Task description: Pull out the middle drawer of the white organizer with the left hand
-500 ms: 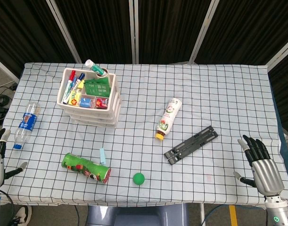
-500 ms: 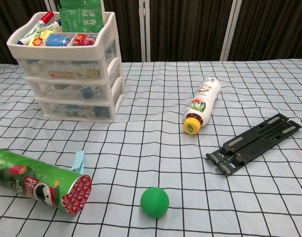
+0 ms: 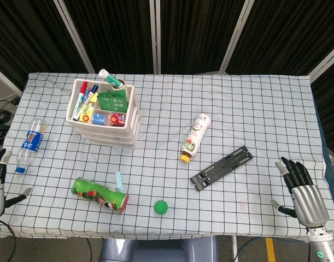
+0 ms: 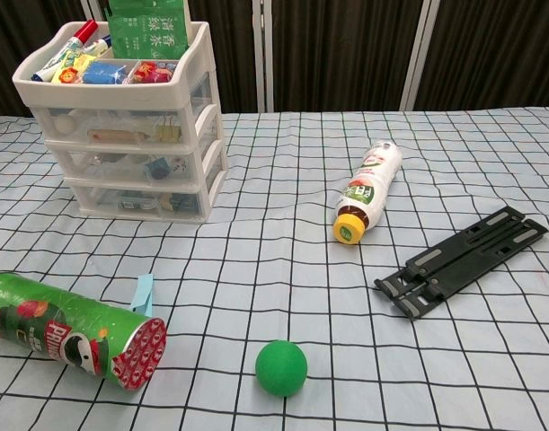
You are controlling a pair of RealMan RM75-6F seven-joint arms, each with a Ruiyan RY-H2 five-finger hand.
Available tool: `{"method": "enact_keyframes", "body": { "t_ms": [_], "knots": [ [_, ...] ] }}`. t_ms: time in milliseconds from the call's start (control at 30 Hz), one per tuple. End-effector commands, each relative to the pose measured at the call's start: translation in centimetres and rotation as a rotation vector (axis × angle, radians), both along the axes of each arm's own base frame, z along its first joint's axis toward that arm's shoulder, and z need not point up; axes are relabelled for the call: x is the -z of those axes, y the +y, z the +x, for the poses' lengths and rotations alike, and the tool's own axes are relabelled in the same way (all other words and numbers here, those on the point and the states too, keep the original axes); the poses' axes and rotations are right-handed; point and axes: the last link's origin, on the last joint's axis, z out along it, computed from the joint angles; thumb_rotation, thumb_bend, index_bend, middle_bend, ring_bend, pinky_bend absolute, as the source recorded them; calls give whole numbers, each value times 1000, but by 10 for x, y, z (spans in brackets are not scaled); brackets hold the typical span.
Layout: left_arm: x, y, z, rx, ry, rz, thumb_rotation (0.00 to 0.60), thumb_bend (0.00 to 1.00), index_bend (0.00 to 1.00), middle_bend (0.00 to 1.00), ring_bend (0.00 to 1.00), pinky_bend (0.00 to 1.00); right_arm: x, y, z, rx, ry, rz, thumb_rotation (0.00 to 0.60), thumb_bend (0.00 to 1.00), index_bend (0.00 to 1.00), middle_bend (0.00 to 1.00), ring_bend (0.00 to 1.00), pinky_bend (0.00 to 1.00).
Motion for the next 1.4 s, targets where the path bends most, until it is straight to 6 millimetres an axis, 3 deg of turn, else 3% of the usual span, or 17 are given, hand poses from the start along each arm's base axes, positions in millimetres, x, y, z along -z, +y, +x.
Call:
{"method": "enact_keyframes", "body": {
  "t_ms": [33, 233, 333, 400, 433, 467, 500, 567, 667, 900, 1033, 1400],
  "knots": [
    [0, 0, 0, 3, -2, 0, 600, 92, 0, 0, 0, 0, 0, 0, 0, -2, -2, -1, 600, 35, 0, 0, 0, 0],
    [2, 1, 4, 22, -22, -11, 600, 120, 0, 0, 0, 0, -1, 1, 0, -4, -5, -1, 600, 34, 0, 0, 0, 0],
    [4, 4, 7, 44, -54, -20, 600, 238, 0, 22, 26, 26, -2, 2, 1, -5, -9, 0, 600, 34, 0, 0, 0, 0],
    [5, 6, 8, 54, -69, -19, 600, 404, 0, 246, 253, 220, -3, 2, 1, -5, -11, -1, 600, 34, 0, 0, 0, 0],
    [5, 7, 8, 58, -77, -12, 600, 428, 0, 303, 310, 268, -3, 2, 0, -4, -13, -1, 600, 34, 0, 0, 0, 0],
    [5, 10, 9, 63, -91, -6, 600, 488, 0, 472, 474, 407, -3, 2, 0, -3, -14, -1, 600, 34, 0, 0, 0, 0],
    [7, 11, 11, 68, -114, -11, 600, 511, 0, 548, 546, 471, -3, 2, 0, -3, -15, 0, 600, 34, 0, 0, 0, 0],
    [14, 15, 14, 76, -193, -51, 600, 592, 0, 657, 648, 570, -3, 2, 0, -2, -18, 1, 600, 34, 0, 0, 0, 0],
    [19, 22, 19, 79, -329, -130, 600, 731, 0, 731, 712, 636, -4, 2, 0, -2, -21, 1, 600, 34, 0, 0, 0, 0],
    [24, 50, 28, 63, -526, -282, 600, 951, 0, 778, 753, 681, -4, 2, 0, 1, -28, 7, 600, 34, 0, 0, 0, 0],
    [29, 69, 34, 41, -630, -376, 600, 961, 0, 779, 753, 681, -5, 2, 1, -1, -33, 6, 600, 34, 0, 0, 0, 0],
    [48, 110, 52, -4, -710, -515, 600, 987, 0, 781, 753, 681, -6, 1, -1, 9, -45, 16, 600, 35, 0, 0, 0, 0]
  ]
}}
